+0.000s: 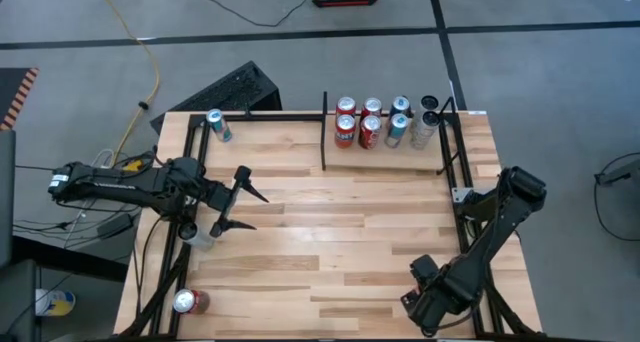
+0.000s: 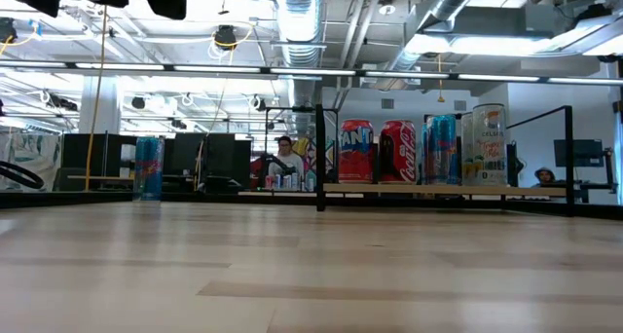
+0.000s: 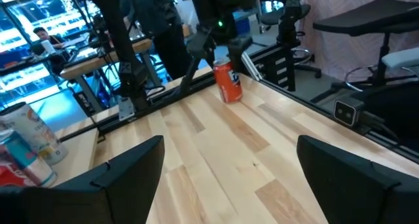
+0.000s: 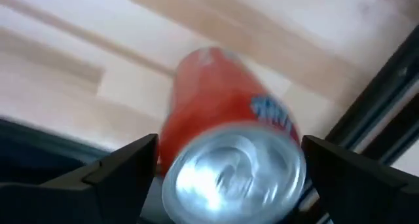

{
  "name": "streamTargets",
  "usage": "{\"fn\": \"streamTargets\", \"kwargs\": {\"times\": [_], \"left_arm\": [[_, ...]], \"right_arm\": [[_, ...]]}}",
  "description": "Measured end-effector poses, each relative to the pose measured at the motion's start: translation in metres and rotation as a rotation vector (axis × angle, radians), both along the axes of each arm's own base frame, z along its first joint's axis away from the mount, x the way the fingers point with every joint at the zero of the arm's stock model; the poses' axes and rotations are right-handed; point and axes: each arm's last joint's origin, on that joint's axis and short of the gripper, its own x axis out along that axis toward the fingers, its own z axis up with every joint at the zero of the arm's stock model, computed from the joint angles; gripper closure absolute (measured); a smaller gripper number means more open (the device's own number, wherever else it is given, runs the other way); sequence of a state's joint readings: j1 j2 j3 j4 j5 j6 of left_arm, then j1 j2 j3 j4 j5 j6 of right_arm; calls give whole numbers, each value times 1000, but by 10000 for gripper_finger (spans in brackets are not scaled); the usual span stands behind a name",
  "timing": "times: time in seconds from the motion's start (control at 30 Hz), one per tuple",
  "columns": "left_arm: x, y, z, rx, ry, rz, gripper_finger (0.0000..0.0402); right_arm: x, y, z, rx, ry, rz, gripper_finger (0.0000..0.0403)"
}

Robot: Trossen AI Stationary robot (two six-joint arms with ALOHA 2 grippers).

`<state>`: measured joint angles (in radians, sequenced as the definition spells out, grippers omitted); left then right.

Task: Place canned beverage on shelf
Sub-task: Put the orange soda can on the shelf aligned with the other soda cans

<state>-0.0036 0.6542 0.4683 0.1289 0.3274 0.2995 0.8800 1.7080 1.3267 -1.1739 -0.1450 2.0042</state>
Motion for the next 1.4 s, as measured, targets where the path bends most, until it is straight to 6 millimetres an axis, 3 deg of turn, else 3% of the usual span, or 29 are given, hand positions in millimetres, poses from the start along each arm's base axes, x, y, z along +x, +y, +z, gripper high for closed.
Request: {"fn": "streamTargets", "kwargs": {"times": [0.13, 0.3, 0.47, 0.7, 0.87, 1.1, 1.27, 1.4], "left_arm": [[0, 0, 1, -7, -4, 2, 68], [1, 1, 3, -1, -25, 52, 68], [1, 3, 5, 14, -51, 85, 68], [1, 11, 5, 21, -51, 127, 68], [1, 14, 4, 21, -42, 145, 68], [1, 15, -1, 5, 9, 135, 68], [0, 15, -4, -33, 54, 137, 68], [0, 15, -6, -55, 77, 139, 68]], "right_arm": [[2, -5, -14, 7, -2, 34, 5], [9, -10, -15, 29, -14, 81, 29], [16, -17, -8, 116, -5, 116, 81], [31, -46, 7, 103, -94, 168, 81], [60, -93, 9, 43, -152, 261, 81], [96, -184, 9, -44, -222, 398, 81], [102, -251, 9, -84, -227, 389, 81], [100, -289, 9, -105, -242, 365, 78]]}}
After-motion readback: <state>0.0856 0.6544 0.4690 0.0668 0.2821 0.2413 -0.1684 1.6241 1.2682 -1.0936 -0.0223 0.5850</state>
